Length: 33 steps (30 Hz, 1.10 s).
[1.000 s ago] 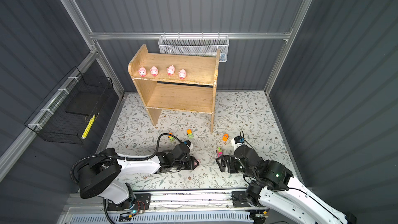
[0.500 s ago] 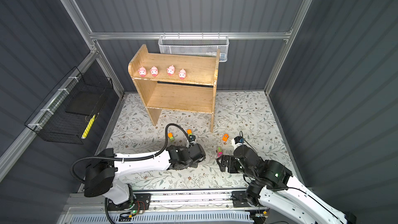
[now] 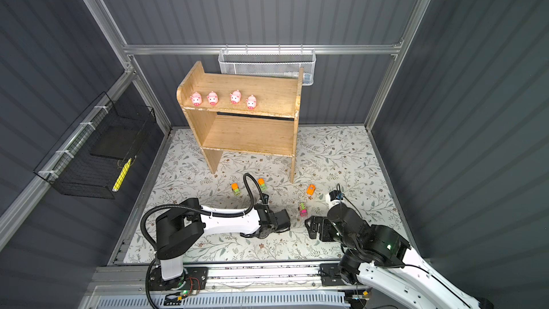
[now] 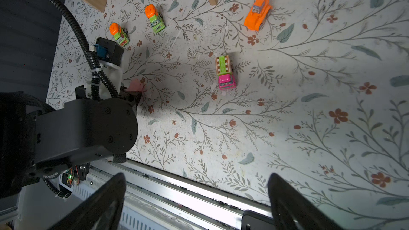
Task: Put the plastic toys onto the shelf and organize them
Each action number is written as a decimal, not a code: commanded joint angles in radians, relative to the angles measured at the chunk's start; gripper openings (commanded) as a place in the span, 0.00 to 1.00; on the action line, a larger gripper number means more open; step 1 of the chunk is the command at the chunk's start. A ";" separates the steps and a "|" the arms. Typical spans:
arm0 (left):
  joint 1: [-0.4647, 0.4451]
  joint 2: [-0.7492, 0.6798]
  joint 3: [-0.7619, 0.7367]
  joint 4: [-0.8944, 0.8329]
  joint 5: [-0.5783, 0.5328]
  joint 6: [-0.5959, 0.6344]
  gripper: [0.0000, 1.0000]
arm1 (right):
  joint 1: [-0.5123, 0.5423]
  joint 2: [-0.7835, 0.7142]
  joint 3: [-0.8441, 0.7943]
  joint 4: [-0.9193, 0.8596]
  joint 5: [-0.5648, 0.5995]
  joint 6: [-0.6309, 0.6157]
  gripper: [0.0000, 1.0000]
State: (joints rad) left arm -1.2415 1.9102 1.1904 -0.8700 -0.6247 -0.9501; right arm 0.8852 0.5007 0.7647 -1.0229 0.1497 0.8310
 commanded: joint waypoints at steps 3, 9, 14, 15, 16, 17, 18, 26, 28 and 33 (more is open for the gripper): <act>-0.007 0.009 -0.001 0.008 0.019 0.004 0.44 | 0.003 -0.003 0.001 -0.023 0.024 0.005 0.99; -0.022 -0.028 -0.008 0.060 0.036 0.028 0.44 | 0.002 -0.004 -0.001 -0.032 0.029 0.009 0.99; -0.049 -0.002 0.055 0.034 0.029 0.040 0.44 | 0.002 -0.004 -0.002 -0.035 0.027 0.014 0.99; -0.052 0.001 0.065 0.028 0.029 0.040 0.44 | 0.003 -0.006 -0.002 -0.037 0.027 0.015 0.99; -0.057 0.005 0.074 0.024 0.029 0.041 0.44 | 0.003 -0.005 0.000 -0.040 0.025 0.016 0.99; -0.061 0.007 0.081 0.019 0.028 0.040 0.44 | 0.003 -0.007 -0.001 -0.041 0.027 0.016 0.99; -0.068 0.009 0.088 0.012 0.025 0.038 0.44 | 0.003 -0.008 -0.001 -0.041 0.027 0.017 0.99; -0.091 0.005 0.137 -0.059 -0.013 0.009 0.44 | 0.002 -0.022 -0.002 -0.047 0.025 0.019 0.99; -0.095 -0.017 0.134 -0.082 -0.040 -0.025 0.45 | 0.003 -0.030 -0.001 -0.052 0.025 0.018 0.99; -0.111 -0.150 -0.011 0.008 -0.093 -0.161 0.59 | 0.002 -0.056 -0.005 -0.039 0.019 0.013 0.99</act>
State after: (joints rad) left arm -1.3373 1.8599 1.2510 -0.8738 -0.6601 -1.0077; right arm 0.8852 0.4637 0.7647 -1.0492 0.1608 0.8383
